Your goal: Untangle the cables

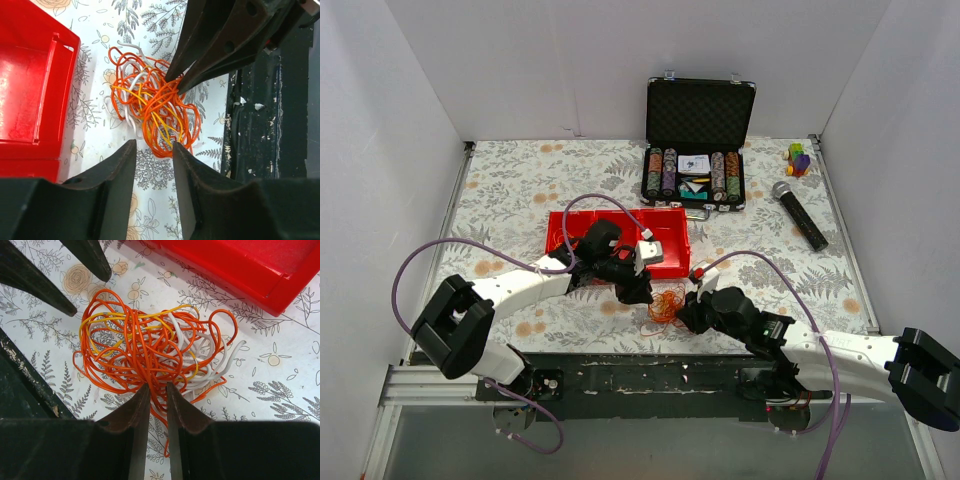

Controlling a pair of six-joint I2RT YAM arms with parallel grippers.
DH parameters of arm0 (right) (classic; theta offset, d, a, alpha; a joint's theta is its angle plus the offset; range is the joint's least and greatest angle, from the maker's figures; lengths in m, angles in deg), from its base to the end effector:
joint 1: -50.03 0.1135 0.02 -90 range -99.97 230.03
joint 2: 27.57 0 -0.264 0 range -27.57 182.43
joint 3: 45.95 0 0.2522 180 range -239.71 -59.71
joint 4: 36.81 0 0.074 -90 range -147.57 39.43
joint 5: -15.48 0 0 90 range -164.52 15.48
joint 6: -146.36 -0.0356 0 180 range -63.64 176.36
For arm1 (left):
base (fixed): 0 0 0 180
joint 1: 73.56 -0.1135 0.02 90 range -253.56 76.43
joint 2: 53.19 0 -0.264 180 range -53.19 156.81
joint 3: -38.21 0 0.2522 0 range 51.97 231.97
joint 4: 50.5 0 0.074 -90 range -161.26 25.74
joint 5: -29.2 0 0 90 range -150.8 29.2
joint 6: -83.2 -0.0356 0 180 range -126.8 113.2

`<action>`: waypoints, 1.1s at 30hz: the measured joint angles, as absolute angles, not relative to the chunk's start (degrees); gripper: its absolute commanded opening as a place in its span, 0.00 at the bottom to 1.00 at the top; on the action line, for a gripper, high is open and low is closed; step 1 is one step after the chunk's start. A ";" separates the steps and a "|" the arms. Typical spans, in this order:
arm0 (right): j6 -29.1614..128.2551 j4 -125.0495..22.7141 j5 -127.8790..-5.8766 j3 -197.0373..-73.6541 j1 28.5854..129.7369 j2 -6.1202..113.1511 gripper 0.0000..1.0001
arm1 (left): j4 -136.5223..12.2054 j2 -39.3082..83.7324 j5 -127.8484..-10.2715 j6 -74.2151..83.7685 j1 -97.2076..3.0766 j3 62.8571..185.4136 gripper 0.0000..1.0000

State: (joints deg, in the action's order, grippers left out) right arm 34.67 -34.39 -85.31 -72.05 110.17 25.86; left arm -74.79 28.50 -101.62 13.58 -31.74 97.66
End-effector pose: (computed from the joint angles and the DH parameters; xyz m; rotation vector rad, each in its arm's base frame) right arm 0.0982 0.1576 0.1638 -0.5635 1.9946 0.7171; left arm 0.1967 -0.2072 0.2060 0.8393 2.4158 -1.3269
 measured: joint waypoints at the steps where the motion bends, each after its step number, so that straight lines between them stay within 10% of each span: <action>1: 34.67 -34.43 -85.31 -72.01 110.17 25.71 0.26 | -74.79 28.87 -101.75 13.53 -31.70 98.01 0.28; 15: 34.65 -35.65 -85.44 -71.11 110.17 23.63 0.26 | -74.61 31.25 -101.68 12.70 -29.64 99.73 0.00; 33: 34.69 -35.57 -85.52 -71.09 110.17 26.89 0.25 | -85.17 28.08 -88.61 11.07 -29.14 120.35 0.00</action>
